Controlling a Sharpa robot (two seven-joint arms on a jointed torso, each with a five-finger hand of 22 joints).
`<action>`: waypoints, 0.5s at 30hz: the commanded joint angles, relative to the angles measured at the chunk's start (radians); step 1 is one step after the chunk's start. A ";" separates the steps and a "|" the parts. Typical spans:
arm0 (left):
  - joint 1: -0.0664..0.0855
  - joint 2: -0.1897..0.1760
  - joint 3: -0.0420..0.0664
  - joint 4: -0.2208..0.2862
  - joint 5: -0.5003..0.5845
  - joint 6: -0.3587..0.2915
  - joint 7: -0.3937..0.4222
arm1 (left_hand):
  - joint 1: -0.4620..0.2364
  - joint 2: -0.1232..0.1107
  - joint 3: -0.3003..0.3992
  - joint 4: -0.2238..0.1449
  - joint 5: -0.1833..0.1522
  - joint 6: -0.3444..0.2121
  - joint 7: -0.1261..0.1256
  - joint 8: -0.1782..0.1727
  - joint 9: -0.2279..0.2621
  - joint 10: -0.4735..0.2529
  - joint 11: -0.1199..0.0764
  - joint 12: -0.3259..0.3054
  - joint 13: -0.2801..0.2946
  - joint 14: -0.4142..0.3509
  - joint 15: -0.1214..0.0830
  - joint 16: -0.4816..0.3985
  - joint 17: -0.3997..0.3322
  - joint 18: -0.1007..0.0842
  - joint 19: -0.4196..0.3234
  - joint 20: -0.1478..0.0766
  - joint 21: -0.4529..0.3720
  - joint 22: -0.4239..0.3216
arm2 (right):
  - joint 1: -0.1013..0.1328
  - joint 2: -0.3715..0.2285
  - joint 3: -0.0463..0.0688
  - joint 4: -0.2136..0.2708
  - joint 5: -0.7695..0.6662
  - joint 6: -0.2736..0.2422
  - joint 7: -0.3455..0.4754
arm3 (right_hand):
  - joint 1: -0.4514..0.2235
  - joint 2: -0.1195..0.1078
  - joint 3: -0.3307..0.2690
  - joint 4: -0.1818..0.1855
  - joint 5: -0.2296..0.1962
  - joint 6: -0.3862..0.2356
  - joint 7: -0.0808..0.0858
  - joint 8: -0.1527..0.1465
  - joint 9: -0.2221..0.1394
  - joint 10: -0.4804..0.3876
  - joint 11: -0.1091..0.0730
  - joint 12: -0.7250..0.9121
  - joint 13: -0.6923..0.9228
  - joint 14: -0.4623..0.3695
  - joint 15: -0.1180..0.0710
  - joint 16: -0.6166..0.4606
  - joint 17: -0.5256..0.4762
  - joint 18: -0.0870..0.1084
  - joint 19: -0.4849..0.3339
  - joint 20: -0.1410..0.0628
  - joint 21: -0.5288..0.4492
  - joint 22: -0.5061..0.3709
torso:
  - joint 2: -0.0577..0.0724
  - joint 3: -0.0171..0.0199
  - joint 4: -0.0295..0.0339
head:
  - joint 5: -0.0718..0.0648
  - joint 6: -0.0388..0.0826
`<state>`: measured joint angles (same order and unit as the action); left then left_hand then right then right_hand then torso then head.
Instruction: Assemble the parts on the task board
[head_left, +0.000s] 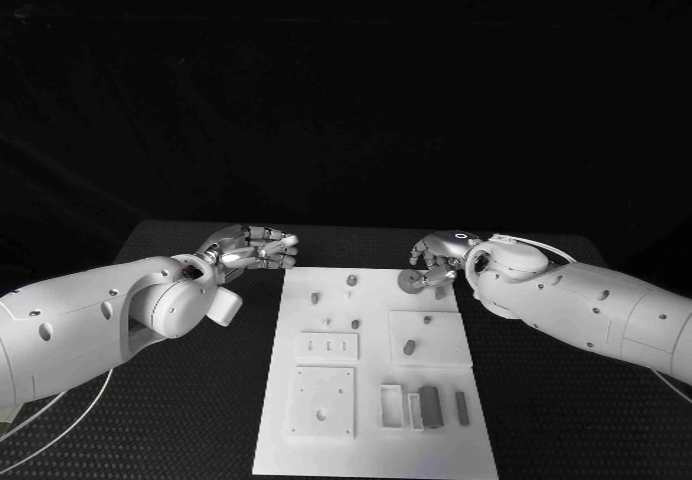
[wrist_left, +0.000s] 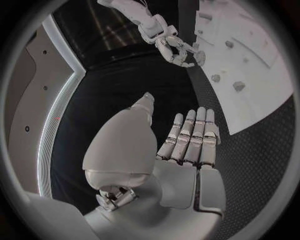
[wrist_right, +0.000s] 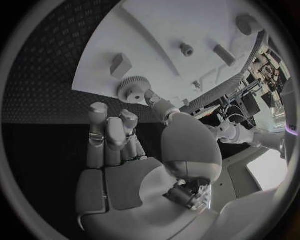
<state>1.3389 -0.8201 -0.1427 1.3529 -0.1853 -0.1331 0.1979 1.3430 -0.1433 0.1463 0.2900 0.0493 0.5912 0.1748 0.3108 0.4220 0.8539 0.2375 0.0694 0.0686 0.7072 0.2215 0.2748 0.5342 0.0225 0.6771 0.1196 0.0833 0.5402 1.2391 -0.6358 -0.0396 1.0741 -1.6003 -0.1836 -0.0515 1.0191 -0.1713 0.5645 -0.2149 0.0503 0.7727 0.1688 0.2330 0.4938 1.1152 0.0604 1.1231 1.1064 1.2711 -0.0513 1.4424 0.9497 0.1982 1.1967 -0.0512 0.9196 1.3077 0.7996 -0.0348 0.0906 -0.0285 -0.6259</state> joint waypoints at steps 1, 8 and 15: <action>0.002 0.001 0.001 0.002 -0.002 0.023 0.012 | -0.005 0.001 0.007 0.000 0.001 -0.004 0.073 0.005 0.001 -0.004 0.001 0.003 0.001 -0.001 -0.002 -0.002 0.002 -0.002 0.002 -0.003 0.007 0.003 | -0.007 0.010 -0.001 -0.009 0.011 0.030 0.021 | -0.005 0.010 0.001 0.008 0.000 0.005 0.001 0.004 0.000 -0.003 -0.005 0.001 -0.001 -0.003 -0.003 0.000 0.001 0.064 -0.007 0.003 -0.003 0.017 | 0.001 -0.0002 0.0000 | 0.002 -0.003; 0.002 0.003 0.001 0.001 -0.002 0.024 0.010 | -0.002 0.001 0.008 0.000 0.001 -0.003 0.075 0.007 0.003 -0.004 0.000 0.003 0.002 -0.001 -0.002 -0.002 0.003 0.000 0.004 -0.003 0.009 0.005 | -0.010 0.017 -0.002 -0.014 0.012 0.047 0.022 | -0.006 0.023 -0.001 0.007 0.000 0.020 -0.002 0.013 0.003 -0.003 -0.008 0.003 -0.002 -0.004 -0.005 0.001 0.000 0.064 -0.008 0.002 -0.002 0.018 | 0.000 -0.0004 0.0007 | 0.004 -0.009; 0.002 0.003 0.001 0.001 -0.002 0.025 0.010 | -0.001 0.001 0.009 0.000 0.001 -0.003 0.075 0.007 0.003 -0.004 0.000 0.003 0.002 -0.001 -0.002 -0.002 0.003 0.000 0.005 -0.003 0.010 0.005 | -0.011 0.024 -0.002 -0.031 0.012 0.052 0.023 | -0.005 0.043 -0.002 0.002 0.000 0.032 -0.006 0.019 0.005 -0.004 -0.012 0.004 -0.002 -0.004 -0.009 0.002 0.001 0.064 -0.009 0.002 -0.002 0.019 | 0.000 0.0005 -0.0014 | 0.005 -0.011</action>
<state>1.3389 -0.8195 -0.1427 1.3517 -0.1853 -0.1260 0.1972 1.3430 -0.1433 0.1510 0.2894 0.0494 0.5912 0.1748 0.3128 0.4237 0.8539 0.2376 0.0694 0.0691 0.7073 0.2215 0.2748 0.5361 0.0226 0.6772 0.1196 0.0898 0.5444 1.2302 -0.6134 -0.0402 1.0484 -1.5879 -0.1592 -0.0383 1.0129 -0.1385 0.5672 -0.2123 0.0503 0.7976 0.1613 0.2472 0.4999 1.1117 0.0567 1.1230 1.1053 1.2676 -0.0549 1.4424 0.9515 0.1982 1.1952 -0.0495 0.9196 1.3077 0.7996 -0.0347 0.0901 -0.0235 -0.6359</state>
